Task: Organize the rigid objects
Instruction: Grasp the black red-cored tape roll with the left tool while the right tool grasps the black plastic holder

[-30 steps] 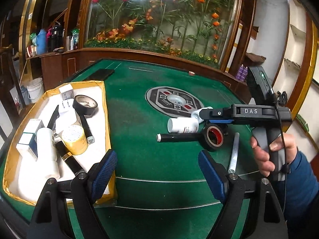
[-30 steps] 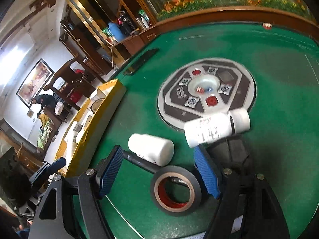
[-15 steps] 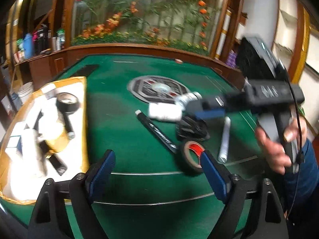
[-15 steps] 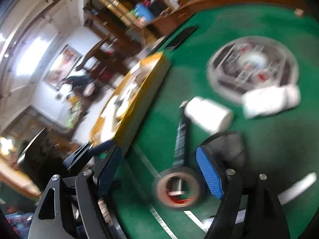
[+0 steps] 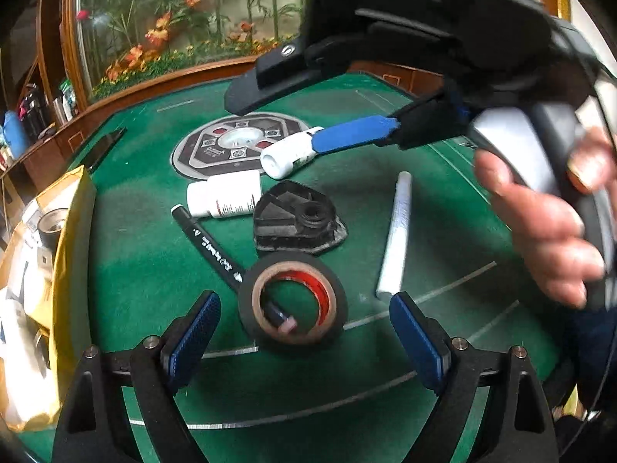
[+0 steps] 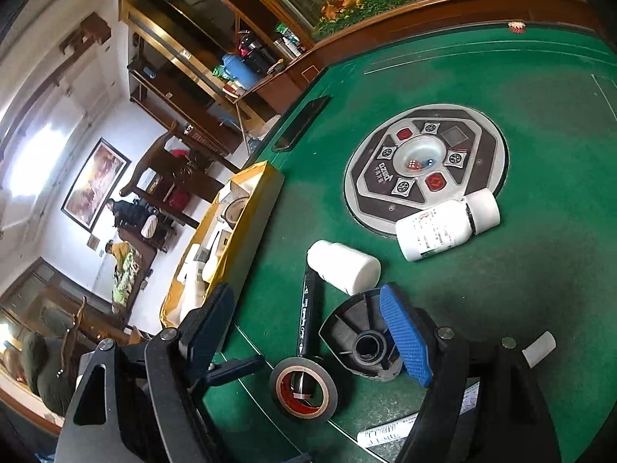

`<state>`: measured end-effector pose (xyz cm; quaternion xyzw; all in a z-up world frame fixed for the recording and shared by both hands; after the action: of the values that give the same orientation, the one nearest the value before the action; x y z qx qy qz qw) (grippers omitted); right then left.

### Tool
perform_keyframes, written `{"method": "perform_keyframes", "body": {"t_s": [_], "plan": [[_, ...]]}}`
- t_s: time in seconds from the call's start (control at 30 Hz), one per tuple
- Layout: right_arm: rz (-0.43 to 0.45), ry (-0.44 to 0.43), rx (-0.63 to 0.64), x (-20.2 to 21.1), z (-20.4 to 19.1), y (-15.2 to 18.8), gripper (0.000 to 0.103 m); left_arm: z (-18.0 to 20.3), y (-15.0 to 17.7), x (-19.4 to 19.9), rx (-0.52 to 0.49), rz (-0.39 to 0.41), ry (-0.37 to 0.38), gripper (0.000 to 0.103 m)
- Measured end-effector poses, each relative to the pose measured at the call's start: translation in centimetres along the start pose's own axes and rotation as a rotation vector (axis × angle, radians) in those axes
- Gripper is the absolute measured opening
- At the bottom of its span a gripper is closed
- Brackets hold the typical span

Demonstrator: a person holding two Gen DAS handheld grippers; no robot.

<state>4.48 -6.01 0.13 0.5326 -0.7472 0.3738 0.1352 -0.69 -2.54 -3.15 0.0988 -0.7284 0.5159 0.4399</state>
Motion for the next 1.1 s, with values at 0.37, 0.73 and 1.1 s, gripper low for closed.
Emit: {"method": "perform_keyframes", "body": {"t_s": [0.37,0.73,1.1], "plan": [[-0.007,0.135,0.051,0.0,0.8,0.4,0.085,-2.3,2.0,0.6,0.119,-0.002,0.044,0.067],[-0.135,0.377,0.341,-4.0,0.8,4.0,0.085,-3.8,3.1,1.6,0.166,0.042,0.043,0.067],[-0.103,0.384,0.334,-3.8,1.6,3.5,0.06,-3.8,2.9,1.8,0.159,0.06,0.042,0.067]]}}
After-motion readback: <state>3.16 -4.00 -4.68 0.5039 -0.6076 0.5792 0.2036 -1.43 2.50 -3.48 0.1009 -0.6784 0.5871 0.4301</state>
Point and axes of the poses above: each gripper's, at about its wrist camera, not at the fingertips, and x roughly against the way its jaws point, z to its right, y to its underside, the point moved 8 cm from there along -x, roughly the way its jaws point, and after that the axes turned 9 degrees about -x, right-handed, at the moved point
